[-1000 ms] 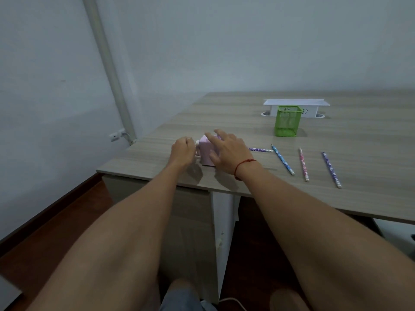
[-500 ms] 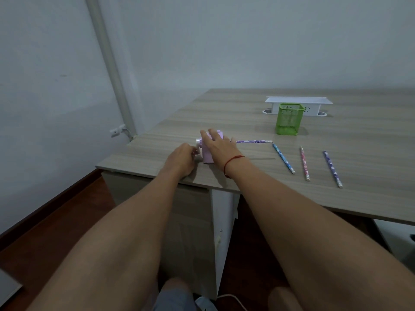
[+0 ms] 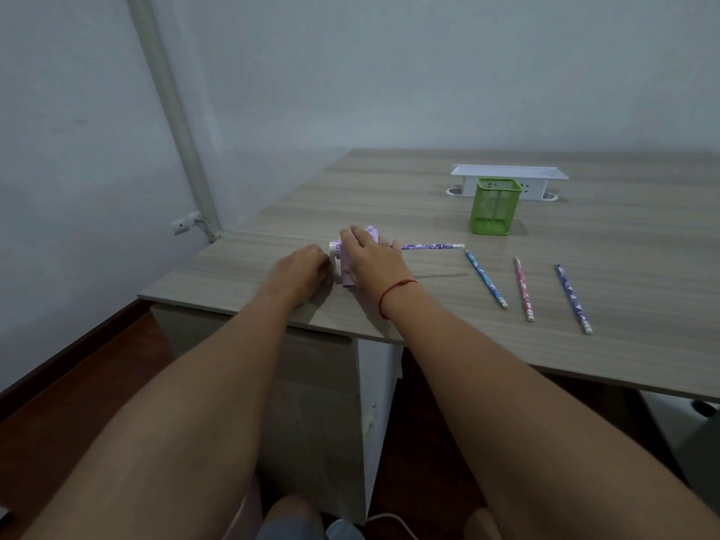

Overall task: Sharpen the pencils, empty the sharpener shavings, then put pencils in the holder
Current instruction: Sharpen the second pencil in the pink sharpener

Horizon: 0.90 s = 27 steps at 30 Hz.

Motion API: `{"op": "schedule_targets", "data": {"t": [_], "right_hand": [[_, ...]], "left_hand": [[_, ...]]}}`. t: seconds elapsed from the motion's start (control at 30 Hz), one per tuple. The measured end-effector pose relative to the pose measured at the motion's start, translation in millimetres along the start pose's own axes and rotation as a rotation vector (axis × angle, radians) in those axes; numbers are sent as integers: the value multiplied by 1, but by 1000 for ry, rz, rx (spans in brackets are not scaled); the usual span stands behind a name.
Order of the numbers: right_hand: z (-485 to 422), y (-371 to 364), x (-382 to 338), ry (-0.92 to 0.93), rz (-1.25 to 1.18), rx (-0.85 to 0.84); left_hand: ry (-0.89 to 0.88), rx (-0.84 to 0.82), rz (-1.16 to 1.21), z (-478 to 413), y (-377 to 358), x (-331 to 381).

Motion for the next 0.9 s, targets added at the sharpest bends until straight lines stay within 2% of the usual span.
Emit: {"op": "schedule_targets", "data": {"t": [0.1, 0.23, 0.3, 0.37, 0.47, 0.6, 0.9], "right_hand": [[-4, -1, 0, -10, 8, 21], [-9, 2, 3, -13, -36, -4], [-10, 4, 4, -4, -53, 5], [-10, 2, 4, -4, -44, 18], [-12, 1, 1, -29, -5, 26], [-14, 5, -2, -40, 10, 1], [-18, -2, 11, 19, -68, 15]], "left_hand": [[-48, -17, -57, -4, 1, 0], [-187, 21, -265, -13, 2, 2], [-177, 65, -312, -26, 8, 5], [-181, 137, -298, -41, 24, 8], [-276, 212, -247, -45, 42, 7], [-216, 296, -94, -12, 38, 0], [-267, 250, -73, 21, 35, 3]]}}
Point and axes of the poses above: each hand's wrist, its own z-axis away from the middle knuckle, its own y-axis out of the back of the hand, x = y × z, the point moved 3 cm from there along -z, towards the middle knuckle, and after that the axes turned 14 degrees about y, right-handed, at the moved point
